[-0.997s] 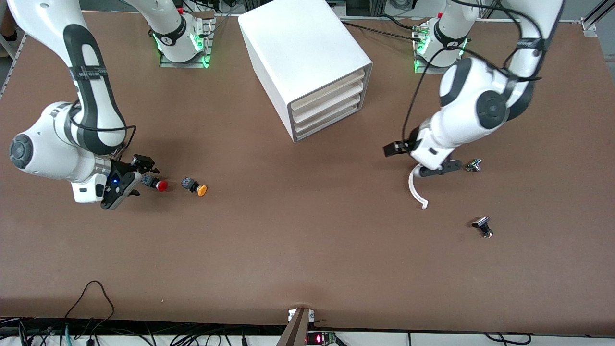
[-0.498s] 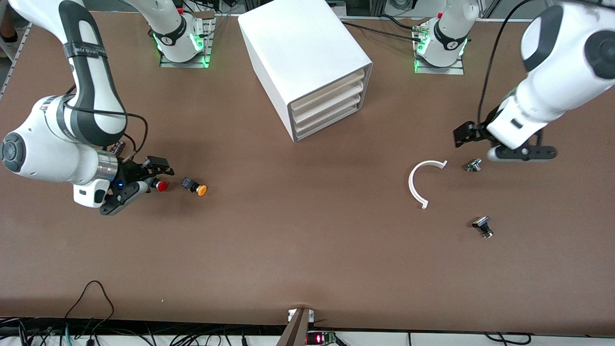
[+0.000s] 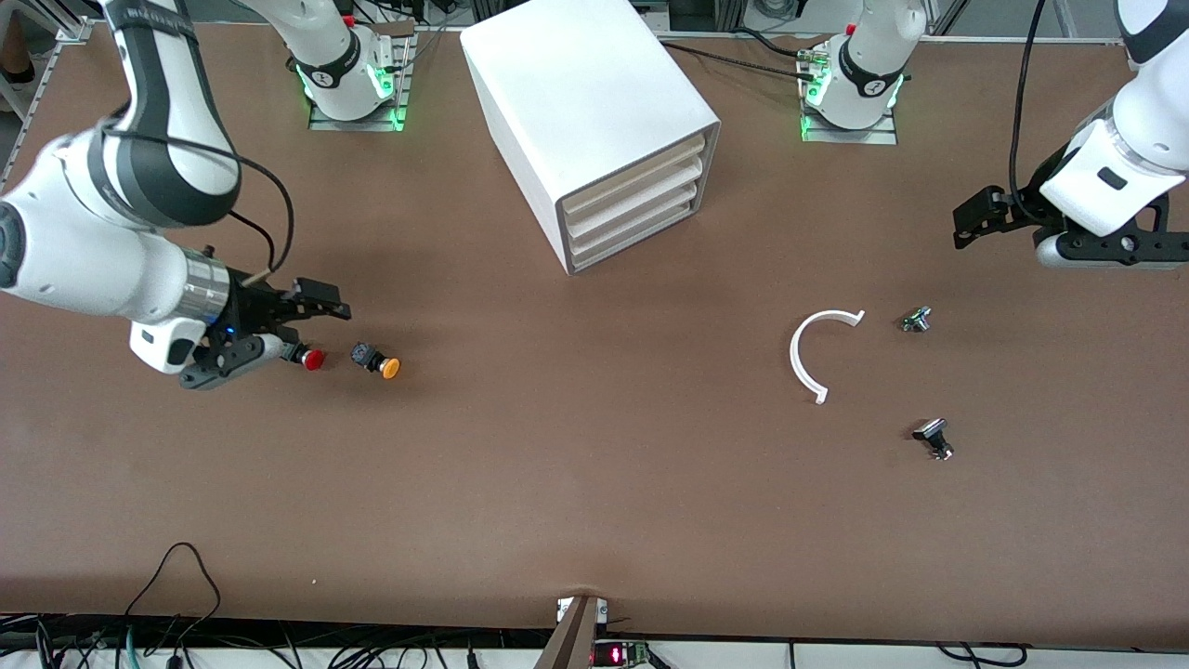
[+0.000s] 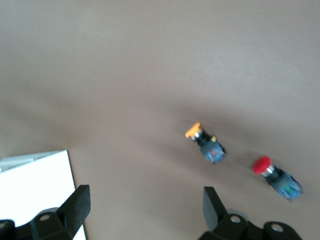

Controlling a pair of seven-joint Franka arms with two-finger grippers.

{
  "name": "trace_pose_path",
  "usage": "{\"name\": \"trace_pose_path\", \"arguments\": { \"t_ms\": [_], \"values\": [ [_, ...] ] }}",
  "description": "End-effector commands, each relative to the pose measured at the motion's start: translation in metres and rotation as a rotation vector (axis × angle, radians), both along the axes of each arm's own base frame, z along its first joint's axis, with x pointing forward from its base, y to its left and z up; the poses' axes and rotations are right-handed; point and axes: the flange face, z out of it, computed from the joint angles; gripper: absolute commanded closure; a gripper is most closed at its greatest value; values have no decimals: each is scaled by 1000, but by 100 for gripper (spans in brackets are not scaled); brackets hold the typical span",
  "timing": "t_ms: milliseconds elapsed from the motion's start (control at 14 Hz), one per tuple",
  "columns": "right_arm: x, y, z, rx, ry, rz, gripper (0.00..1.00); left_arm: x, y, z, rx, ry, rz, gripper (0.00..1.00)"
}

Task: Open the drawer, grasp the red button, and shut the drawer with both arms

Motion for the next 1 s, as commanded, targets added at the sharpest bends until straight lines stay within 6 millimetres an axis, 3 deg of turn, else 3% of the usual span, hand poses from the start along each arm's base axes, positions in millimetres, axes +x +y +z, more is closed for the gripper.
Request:
{"name": "trace_pose_path", "arguments": {
  "t_ms": [0, 142, 356, 569, 712, 854, 925],
  "values": [
    [-14, -19, 32, -122, -14, 30, 0, 1, 1, 6, 16, 6, -4, 1],
    [-18, -30, 49, -214, -46, 69, 0, 2, 9, 6, 17, 5, 7, 1],
    [-20, -76, 70, -220, -56, -2, 0, 3, 21, 7, 10, 5, 24, 1],
    [-27, -77, 93, -230, 22, -43, 0, 18, 21, 7, 11, -6, 24, 1],
    [-28, -66, 112, -256, 99, -205, 0, 25, 23, 10, 10, -17, 27, 1],
    [-34, -51, 111, -281, 146, -249, 0, 27, 23, 11, 10, -18, 24, 1],
    [-34, -54, 112, -283, 145, -255, 0, 28, 23, 10, 9, -21, 21, 1]
  ]
}}
